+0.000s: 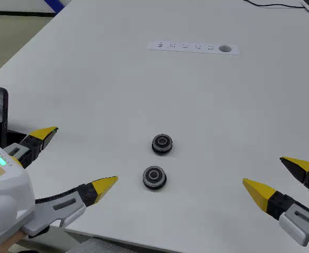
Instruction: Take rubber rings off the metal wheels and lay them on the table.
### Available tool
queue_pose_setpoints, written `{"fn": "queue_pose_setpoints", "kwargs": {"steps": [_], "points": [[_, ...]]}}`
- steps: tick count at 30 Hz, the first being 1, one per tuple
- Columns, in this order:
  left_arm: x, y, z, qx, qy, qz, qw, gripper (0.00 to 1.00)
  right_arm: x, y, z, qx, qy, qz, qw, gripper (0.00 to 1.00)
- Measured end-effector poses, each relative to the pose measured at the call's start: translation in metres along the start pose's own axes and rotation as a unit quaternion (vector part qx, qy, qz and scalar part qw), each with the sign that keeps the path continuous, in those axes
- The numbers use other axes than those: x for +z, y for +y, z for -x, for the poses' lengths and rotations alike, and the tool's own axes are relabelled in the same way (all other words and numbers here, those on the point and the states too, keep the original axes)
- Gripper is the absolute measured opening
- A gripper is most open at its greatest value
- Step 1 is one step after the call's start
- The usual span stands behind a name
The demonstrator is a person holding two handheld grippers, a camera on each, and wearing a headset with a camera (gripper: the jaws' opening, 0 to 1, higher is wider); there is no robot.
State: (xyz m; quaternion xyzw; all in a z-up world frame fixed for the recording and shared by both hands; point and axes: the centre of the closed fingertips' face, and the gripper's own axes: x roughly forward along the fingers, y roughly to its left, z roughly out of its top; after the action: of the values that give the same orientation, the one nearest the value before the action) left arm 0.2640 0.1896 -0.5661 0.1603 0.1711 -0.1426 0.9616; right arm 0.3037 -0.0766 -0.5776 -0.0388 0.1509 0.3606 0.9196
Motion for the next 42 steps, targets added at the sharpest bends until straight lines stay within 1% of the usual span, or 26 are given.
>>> {"fn": "queue_pose_setpoints", "kwargs": {"steps": [2, 4, 9, 17, 26, 28, 30, 34, 37, 40, 42], "points": [[0.001, 0.000, 0.000, -0.001, 0.000, -0.001, 1.0000, 0.83, 0.000, 0.000, 0.000, 0.001, -0.001, -0.002, 1.0000, 0.47], [0.001, -0.001, -0.001, -0.002, 0.000, -0.002, 1.0000, 0.83, 0.001, 0.000, 0.000, 0.001, -0.004, -0.014, 0.9999, 0.47], [0.002, -0.004, -0.002, -0.007, 0.000, -0.007, 1.0000, 0.82, 0.002, -0.004, 0.001, -0.005, -0.006, -0.020, 0.9998, 0.47], [0.005, -0.009, -0.003, -0.013, -0.002, -0.008, 0.9999, 0.82, 0.002, -0.002, 0.002, -0.004, -0.005, -0.017, 0.9998, 0.47], [0.003, -0.018, -0.007, -0.030, 0.003, -0.018, 0.9994, 0.80, 0.001, -0.003, 0.002, -0.006, -0.004, -0.017, 0.9998, 0.47], [0.002, -0.022, -0.009, -0.041, 0.007, -0.018, 0.9990, 0.78, 0.001, -0.003, 0.002, -0.006, -0.002, -0.017, 0.9998, 0.47], [0.002, -0.024, -0.012, -0.045, 0.010, -0.025, 0.9986, 0.77, -0.001, -0.003, 0.003, -0.006, 0.001, -0.018, 0.9998, 0.47], [0.001, -0.031, -0.020, -0.065, 0.014, -0.034, 0.9972, 0.74, -0.002, -0.004, 0.003, -0.006, 0.002, -0.020, 0.9998, 0.47], [0.001, -0.038, -0.027, -0.083, 0.017, -0.039, 0.9957, 0.72, -0.004, -0.003, 0.003, -0.006, 0.006, -0.020, 0.9998, 0.47], [0.000, -0.046, -0.034, -0.103, 0.024, -0.053, 0.9929, 0.70, -0.005, -0.002, 0.003, -0.003, 0.008, -0.021, 0.9997, 0.47], [-0.001, -0.049, -0.037, -0.111, 0.026, -0.056, 0.9919, 0.69, -0.006, -0.002, 0.003, -0.002, 0.010, -0.021, 0.9997, 0.47]]}}
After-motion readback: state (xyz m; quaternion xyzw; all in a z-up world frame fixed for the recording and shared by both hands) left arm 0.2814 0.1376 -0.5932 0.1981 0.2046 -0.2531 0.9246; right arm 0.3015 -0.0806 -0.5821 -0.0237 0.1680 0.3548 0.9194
